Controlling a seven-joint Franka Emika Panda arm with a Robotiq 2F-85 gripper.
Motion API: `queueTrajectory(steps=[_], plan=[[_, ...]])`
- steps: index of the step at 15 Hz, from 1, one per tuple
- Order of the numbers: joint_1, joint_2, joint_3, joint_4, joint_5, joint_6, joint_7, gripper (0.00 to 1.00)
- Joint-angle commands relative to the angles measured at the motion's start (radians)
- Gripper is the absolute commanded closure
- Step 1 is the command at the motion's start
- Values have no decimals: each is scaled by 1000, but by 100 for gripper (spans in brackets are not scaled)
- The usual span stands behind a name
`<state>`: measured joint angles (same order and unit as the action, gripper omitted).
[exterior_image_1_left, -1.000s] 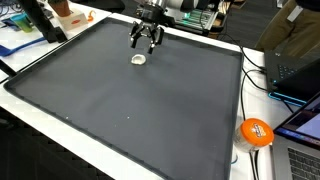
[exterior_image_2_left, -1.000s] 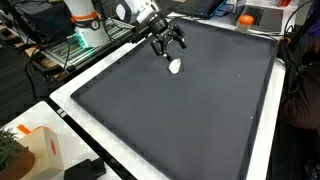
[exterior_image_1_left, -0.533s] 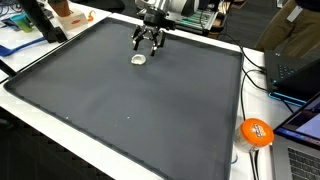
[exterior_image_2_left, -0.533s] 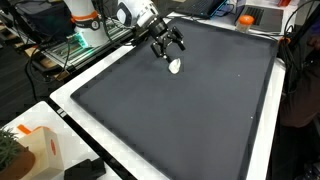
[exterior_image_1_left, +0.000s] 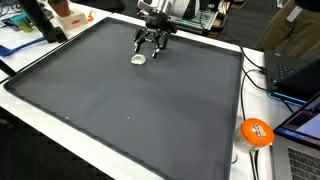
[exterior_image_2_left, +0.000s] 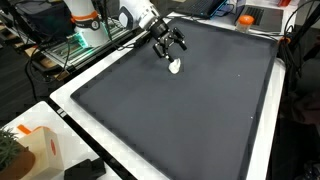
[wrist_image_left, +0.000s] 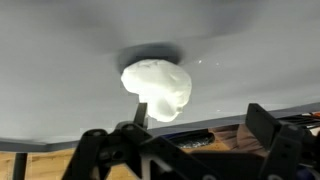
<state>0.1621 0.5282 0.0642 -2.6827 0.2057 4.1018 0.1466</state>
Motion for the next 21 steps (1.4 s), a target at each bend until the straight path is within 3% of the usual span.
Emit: queueTrajectory(steps=[1,4,6,9,11,15,17,19,21], plan=[[-15,37,12,17,-23,40,-6,0],[-22,32,21,16,-32,36,6,0],[-50,-39,46,-17,-78,-8,52,0],[-79,-184,77,-70,-126,-150,94,0],[-63,-271,74,-101,-58,-299,84,0],[106,-460,-67,-102,311,-600,-181,0],[247,-492,-241,-68,460,-746,-362,0],[268,-428,-296,-16,585,-816,-534,0],[313,-379,-376,3,555,-895,-546,0]])
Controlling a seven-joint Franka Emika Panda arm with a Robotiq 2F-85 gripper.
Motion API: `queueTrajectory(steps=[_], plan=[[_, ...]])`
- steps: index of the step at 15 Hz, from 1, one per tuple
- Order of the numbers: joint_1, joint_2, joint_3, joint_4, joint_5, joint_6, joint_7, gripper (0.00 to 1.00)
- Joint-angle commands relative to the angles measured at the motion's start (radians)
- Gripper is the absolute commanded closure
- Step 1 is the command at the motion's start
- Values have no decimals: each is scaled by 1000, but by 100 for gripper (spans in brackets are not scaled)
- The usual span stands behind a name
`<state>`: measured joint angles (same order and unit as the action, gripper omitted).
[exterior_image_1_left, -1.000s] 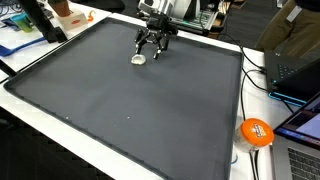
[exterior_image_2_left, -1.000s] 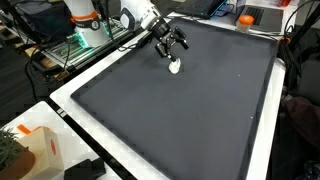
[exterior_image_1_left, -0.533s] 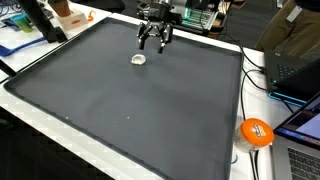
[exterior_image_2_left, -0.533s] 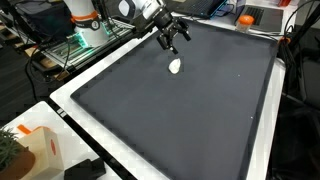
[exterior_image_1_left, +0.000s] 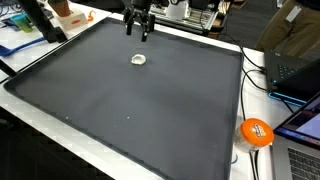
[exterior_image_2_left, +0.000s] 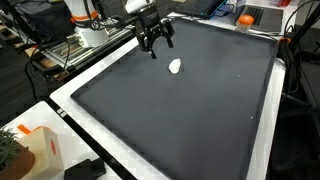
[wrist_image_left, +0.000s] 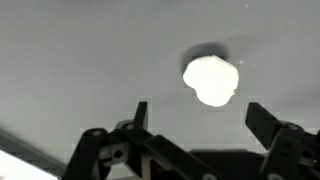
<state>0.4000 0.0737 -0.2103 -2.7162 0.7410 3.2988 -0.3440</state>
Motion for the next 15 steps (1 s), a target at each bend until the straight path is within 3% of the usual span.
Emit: queueTrajectory(steps=[1,4,6,8,10,11,14,15], plan=[[108,93,-156,43,-40,-142,-21,0],[243,96,-361,78,-308,-364,157,0],[312,36,-457,114,-483,-517,274,0],[362,-13,-516,174,-652,-654,423,0],[382,-83,-526,245,-793,-808,567,0],[190,-120,-323,289,-874,-888,651,0],[45,-193,-107,419,-882,-1134,700,0],[-42,-130,-42,376,-839,-1018,660,0]])
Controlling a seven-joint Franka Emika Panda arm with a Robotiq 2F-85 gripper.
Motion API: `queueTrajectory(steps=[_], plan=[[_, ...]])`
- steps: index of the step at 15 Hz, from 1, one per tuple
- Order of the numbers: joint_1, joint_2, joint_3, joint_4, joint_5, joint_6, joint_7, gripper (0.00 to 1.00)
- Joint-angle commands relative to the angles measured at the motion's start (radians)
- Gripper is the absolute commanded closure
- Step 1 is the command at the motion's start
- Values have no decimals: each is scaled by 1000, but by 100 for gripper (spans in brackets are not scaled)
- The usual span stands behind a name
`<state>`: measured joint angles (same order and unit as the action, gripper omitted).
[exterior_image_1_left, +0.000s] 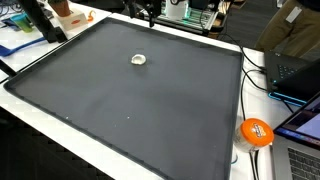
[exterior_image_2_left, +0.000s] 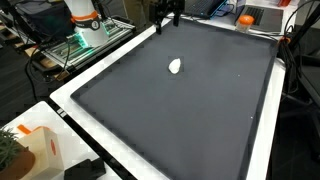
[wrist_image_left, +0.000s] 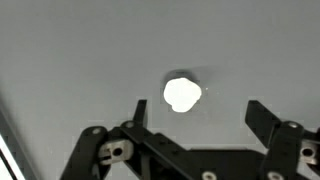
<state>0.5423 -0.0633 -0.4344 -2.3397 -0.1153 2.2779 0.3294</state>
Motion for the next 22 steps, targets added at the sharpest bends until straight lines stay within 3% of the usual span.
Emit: queueTrajectory(steps=[1,4,6,8,11,14,19,21,22], plan=[[-213,-20,228,35,20,-61,-10,0],[-236,-51,259,59,23,-106,-10,0],[-259,-1,261,61,114,-99,-32,0],[-319,37,331,72,116,-133,-12,0],[-358,99,426,64,-79,-98,209,0],[-343,181,475,79,-297,-95,388,0],[-304,292,502,132,-566,-86,483,0],[-301,341,500,176,-616,-100,494,0],[-312,286,510,130,-563,-95,473,0]])
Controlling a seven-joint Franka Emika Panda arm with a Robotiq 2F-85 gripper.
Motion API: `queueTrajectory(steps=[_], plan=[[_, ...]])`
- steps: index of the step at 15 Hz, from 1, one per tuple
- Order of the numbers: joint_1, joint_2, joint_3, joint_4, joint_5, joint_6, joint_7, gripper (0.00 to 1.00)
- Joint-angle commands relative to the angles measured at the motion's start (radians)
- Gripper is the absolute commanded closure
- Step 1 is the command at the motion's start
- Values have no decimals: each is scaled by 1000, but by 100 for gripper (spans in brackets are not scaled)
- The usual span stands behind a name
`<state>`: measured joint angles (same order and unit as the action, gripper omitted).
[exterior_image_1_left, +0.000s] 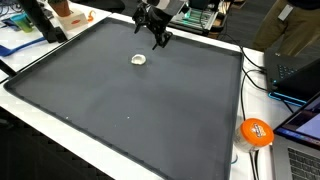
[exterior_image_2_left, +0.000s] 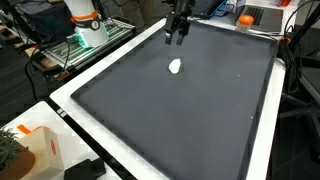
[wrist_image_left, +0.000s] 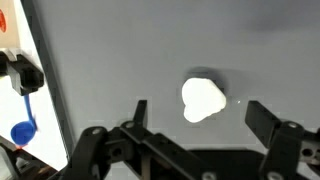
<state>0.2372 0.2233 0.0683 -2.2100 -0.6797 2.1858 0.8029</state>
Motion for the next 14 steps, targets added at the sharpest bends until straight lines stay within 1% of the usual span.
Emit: queueTrajectory(steps=[1,5,6,11,13,14], plan=[[-5,21,5,18,-16,-3,1,0],[1,77,0,60,-37,5,10,0],[-2,88,1,66,-28,10,-1,0],[11,174,-16,119,-79,-4,-7,0],[11,203,-16,141,-83,-5,-24,0],[12,213,-17,151,-80,-10,-32,6]])
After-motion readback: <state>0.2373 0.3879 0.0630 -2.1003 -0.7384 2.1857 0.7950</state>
